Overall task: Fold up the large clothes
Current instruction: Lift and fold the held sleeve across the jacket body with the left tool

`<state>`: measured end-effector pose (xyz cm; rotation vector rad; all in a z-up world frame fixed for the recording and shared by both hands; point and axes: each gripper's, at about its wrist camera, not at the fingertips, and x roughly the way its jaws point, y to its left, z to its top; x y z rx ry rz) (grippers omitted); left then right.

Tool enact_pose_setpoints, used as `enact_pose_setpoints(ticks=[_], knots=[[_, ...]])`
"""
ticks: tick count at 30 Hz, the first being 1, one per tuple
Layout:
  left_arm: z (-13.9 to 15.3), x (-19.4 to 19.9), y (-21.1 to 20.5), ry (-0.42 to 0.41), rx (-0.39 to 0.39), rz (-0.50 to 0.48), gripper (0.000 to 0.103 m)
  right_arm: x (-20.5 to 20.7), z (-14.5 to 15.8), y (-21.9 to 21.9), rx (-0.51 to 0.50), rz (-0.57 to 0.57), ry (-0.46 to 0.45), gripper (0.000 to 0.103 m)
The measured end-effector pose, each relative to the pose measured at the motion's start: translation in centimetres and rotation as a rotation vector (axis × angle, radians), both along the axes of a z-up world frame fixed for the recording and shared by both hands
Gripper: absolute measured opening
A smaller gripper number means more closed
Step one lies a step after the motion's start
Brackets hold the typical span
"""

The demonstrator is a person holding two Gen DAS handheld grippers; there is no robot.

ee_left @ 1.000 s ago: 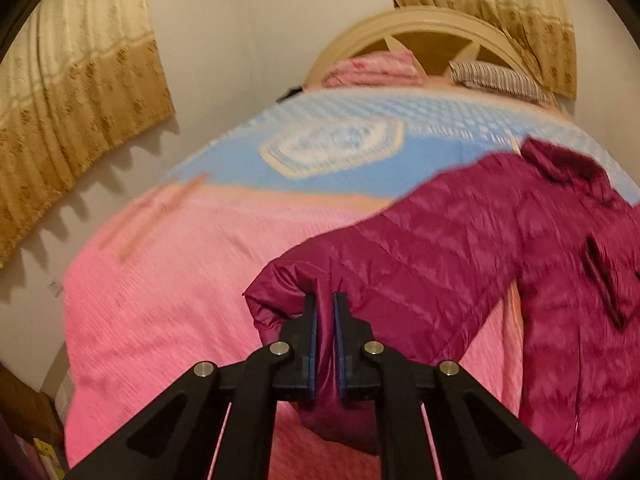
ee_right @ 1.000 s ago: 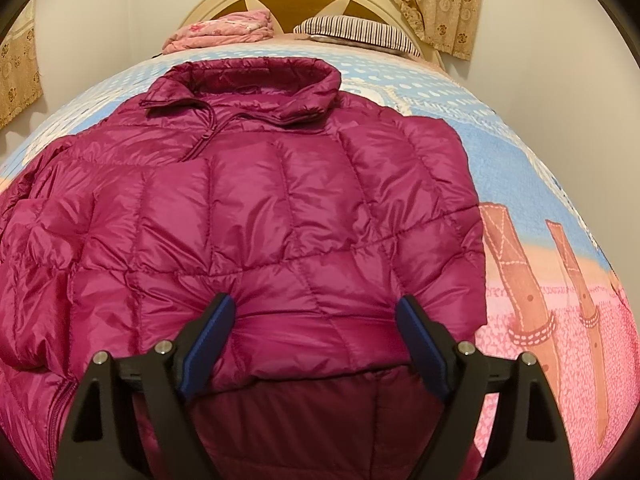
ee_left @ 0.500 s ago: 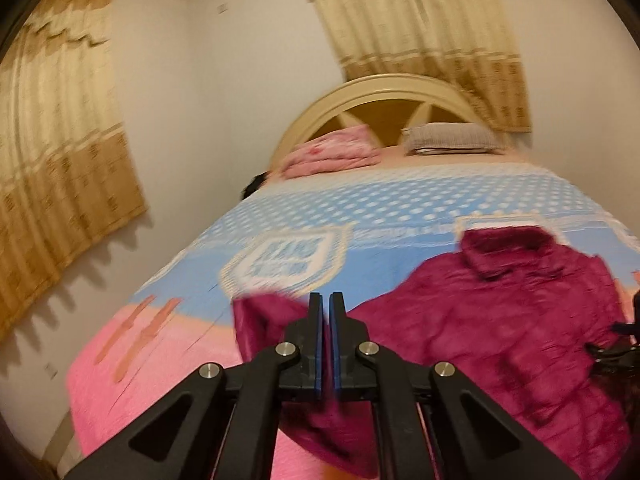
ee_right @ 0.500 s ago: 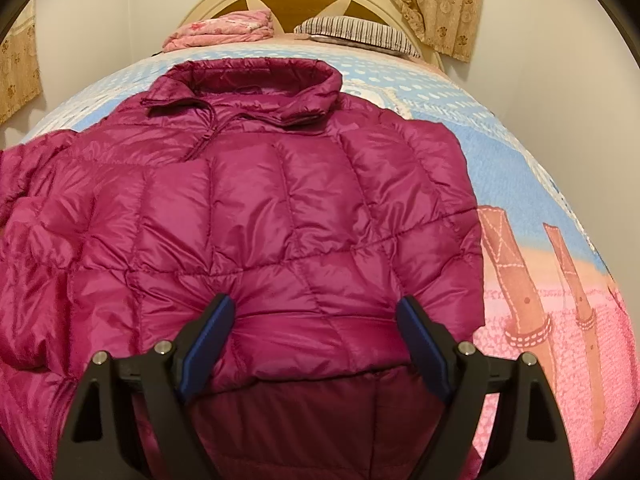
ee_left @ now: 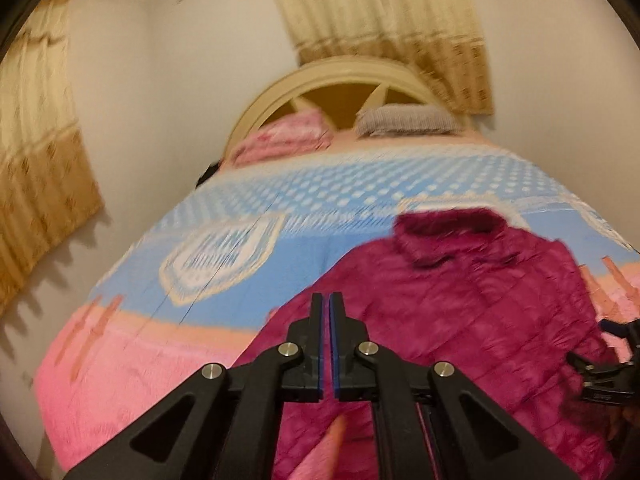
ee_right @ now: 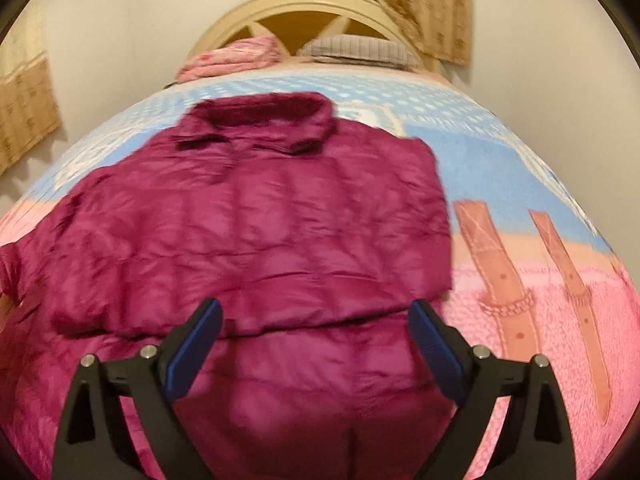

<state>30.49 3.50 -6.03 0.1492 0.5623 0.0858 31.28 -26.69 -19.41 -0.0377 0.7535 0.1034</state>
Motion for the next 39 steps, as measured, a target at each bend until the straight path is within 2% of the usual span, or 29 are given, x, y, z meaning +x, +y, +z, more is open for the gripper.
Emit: enact_pose_setpoints(ticks=[2, 5, 8, 9, 11, 12, 13, 15, 19, 22, 24, 25, 28, 30, 33, 39], knots=[[-1.2, 0.0, 2.5, 0.03, -0.018, 0.039, 0.002, -0.4, 0.5, 1.5, -0.019, 0.034, -0.015, 0.098], [-3.0, -1.3, 7.1, 0.071, -0.089, 0.096, 0.002, -0.5, 0.5, 3.9, -0.038, 0.094, -0.024, 0.1], [-5.0, -3.6, 10.9, 0.109, -0.149, 0.152, 0.003, -0.6, -0.7, 6.1, -0.09, 0.15, -0.024, 0.1], [-5.8, -4.5, 11.8, 0.125, -0.162, 0.175, 0.005, -0.6, -1.1, 6.6, -0.102, 0.162, -0.021, 0.1], [-7.1, -6.0, 13.0, 0.142, -0.179, 0.223, 0.042, -0.6, -2.2, 8.0, -0.16, 0.192, -0.004, 0.1], [-7.7, -6.9, 13.5, 0.143, -0.201, 0.239, 0.082, -0.7, -2.6, 8.5, -0.196, 0.193, 0.004, 0.1], [-8.1, -7.6, 13.9, 0.129, -0.224, 0.259, 0.093, -0.6, -2.8, 8.9, -0.22, 0.195, 0.006, 0.1], [-8.9, -8.4, 14.5, 0.118, -0.264, 0.282, 0.093, -0.6, -2.9, 8.9, -0.227, 0.202, 0.011, 0.1], [-11.0, -7.5, 15.0, 0.189, -0.326, 0.317, 0.093, -0.3, -3.1, 8.3, -0.2, 0.193, 0.032, 0.102], [-12.8, -6.7, 14.5, 0.257, -0.263, 0.361, 0.093, -0.3, -3.2, 8.3, -0.188, 0.187, 0.036, 0.103], [-13.9, -6.3, 14.6, 0.291, -0.26, 0.358, 0.091, -0.2, -3.3, 8.3, -0.183, 0.184, 0.04, 0.103], [-14.1, -6.4, 14.6, 0.283, -0.283, 0.339, 0.085, -0.1, -3.4, 8.2, -0.182, 0.183, 0.041, 0.103], [-14.3, -6.5, 14.3, 0.284, -0.253, 0.325, 0.032, -0.2, -3.4, 8.2, -0.182, 0.182, 0.04, 0.103], [-13.6, -6.8, 13.9, 0.264, -0.238, 0.302, 0.02, -0.2, -3.4, 8.2, -0.18, 0.182, 0.041, 0.103], [-11.8, -6.9, 13.5, 0.227, -0.212, 0.29, 0.013, -0.3, -3.4, 8.1, -0.182, 0.182, 0.039, 0.103], [-4.3, -7.2, 11.3, 0.053, -0.109, 0.219, 0.012, -0.9, -1.8, 6.3, -0.131, 0.129, 0.0, 0.103]])
